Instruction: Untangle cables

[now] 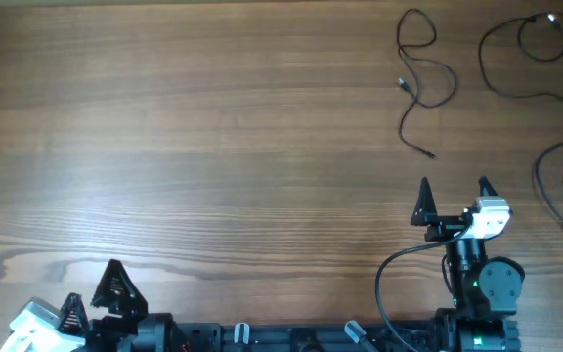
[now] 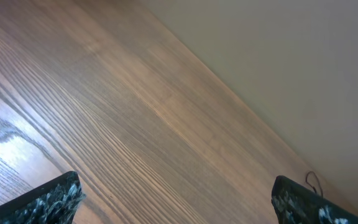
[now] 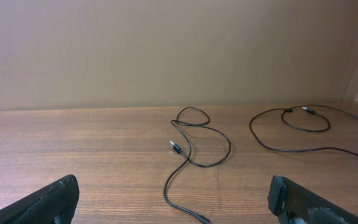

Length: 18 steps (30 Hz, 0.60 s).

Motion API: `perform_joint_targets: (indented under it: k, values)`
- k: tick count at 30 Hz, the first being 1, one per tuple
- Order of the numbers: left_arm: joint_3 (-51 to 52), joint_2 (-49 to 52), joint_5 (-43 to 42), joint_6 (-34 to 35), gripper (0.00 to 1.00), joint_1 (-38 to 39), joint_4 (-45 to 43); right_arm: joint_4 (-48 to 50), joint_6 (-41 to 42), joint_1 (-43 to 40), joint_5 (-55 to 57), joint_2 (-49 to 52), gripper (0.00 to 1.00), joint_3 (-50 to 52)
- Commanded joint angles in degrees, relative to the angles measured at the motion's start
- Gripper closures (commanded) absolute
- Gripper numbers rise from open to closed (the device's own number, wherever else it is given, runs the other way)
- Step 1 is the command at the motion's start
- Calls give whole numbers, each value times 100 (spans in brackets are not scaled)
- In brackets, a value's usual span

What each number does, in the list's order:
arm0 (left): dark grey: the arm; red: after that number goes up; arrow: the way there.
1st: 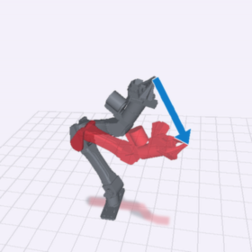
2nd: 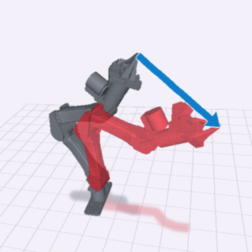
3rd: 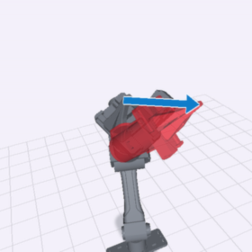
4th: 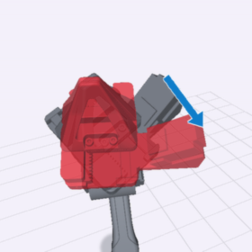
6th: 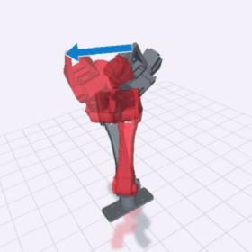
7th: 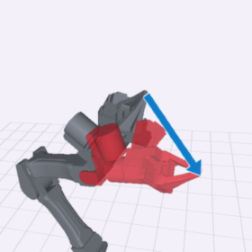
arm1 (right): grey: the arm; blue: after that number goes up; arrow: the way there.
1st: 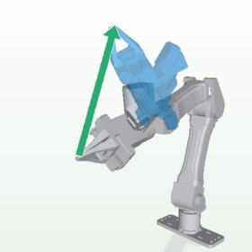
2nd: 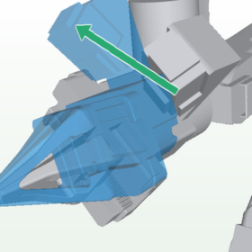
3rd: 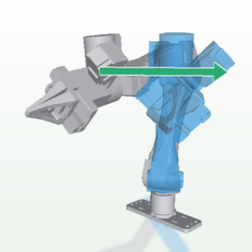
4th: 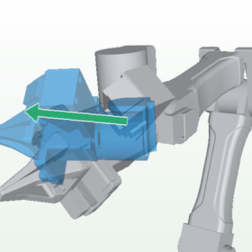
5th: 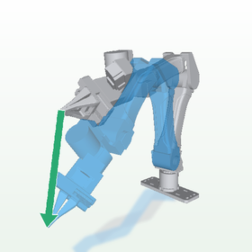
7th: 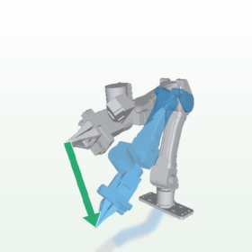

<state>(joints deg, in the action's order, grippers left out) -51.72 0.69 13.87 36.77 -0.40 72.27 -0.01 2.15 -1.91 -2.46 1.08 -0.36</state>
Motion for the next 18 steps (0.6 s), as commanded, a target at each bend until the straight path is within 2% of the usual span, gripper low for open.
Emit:
perform_joint_targets:
  k: [1,18]
  values:
    - [-4,-46,57,-7,0,-90,-9,20,85,26,98,-92,0,7]
    - [-4,-44,52,-4,0,-90,-127,20,83,120,98,-92,0,7]
